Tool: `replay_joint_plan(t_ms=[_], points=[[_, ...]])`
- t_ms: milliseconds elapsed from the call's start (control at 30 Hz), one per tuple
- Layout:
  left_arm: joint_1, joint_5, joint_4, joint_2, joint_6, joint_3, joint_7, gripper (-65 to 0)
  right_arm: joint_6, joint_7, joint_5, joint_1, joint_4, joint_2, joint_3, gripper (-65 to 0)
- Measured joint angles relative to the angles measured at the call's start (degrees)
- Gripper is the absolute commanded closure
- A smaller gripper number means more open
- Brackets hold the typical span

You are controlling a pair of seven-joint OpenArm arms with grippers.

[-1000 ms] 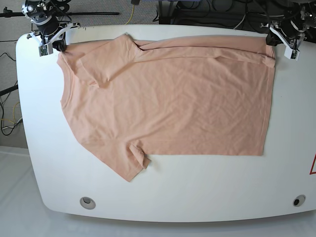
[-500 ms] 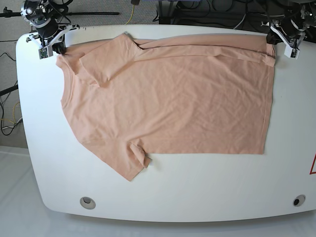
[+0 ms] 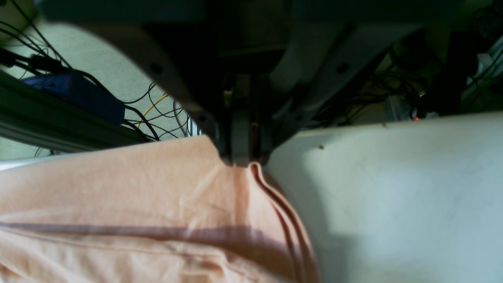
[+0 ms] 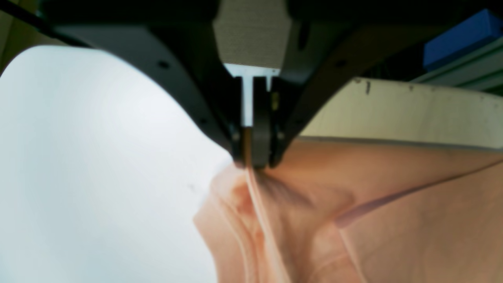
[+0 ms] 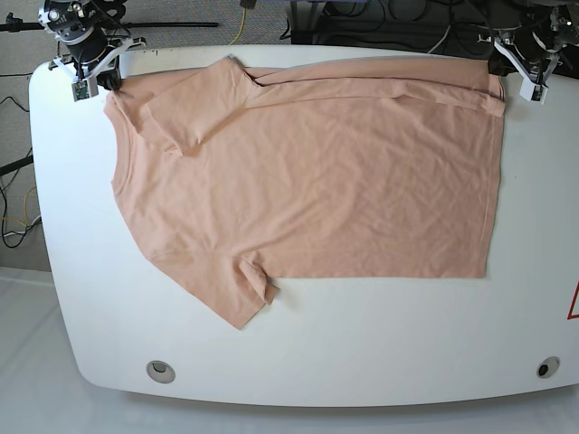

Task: Fold the T-shirt properly
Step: 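Pull the folded edge with both grippers away from the hem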

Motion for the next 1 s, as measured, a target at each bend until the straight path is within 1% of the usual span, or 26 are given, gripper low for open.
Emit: replay_joint_plan(t_ms=[133, 200, 267, 400, 467, 533, 667, 867, 1000], points=[[0.07, 0.00, 0.00, 0.00, 0.02, 0.00, 0.02, 0.0, 0.00, -0.02, 0.00, -0.37, 0.00, -0.11, 0.00, -0.1], [0.04, 0.00, 0.00, 0.02, 0.04, 0.00, 0.09, 0.0, 0.00, -0.04, 0.00, -0.39, -0.02, -0.13, -0.02, -5.0], [0.02, 0.00, 0.00, 0.00, 0.39, 0.00, 0.20, -3.9, 0.00, -0.28, 0.02, -0.26, -0.04, -0.13, -0.09, -10.6], [0.04, 0.17, 0.09, 0.00, 0.74, 0.00, 0.66, -14.8, 0.00, -0.33, -0.02, 0.09, -0.17, -0.15, -0.15, -21.8], [0.04, 0.22, 0.17, 0.02, 1.01, -0.02, 0.63, -18.9, 0.00, -0.33, -0.02, 0.09, -0.17, -0.13, -0.15, -26.5], [0.00, 0.22, 0.35, 0.00, 1.14, -0.04, 0.76, -25.1, 0.00, -0.55, -0.04, 0.04, -0.17, -0.13, -0.15, -34.4], [-0.48, 0.74, 0.63, -0.04, 1.11, -0.22, 1.75, -27.5, 0.00, -3.39, -0.46, 0.22, -0.17, -0.13, -0.15, -35.5], [-0.94, 1.11, 0.85, -0.13, 1.31, -0.48, 2.12, -29.9, 0.00, -3.76, -0.42, 0.70, 0.04, -0.31, -0.15, -34.8], [-1.68, 1.57, 0.87, -0.33, 1.29, -0.44, 2.69, -30.8, 0.00, -5.20, -0.48, 1.31, 0.44, -0.28, -0.20, -34.0]])
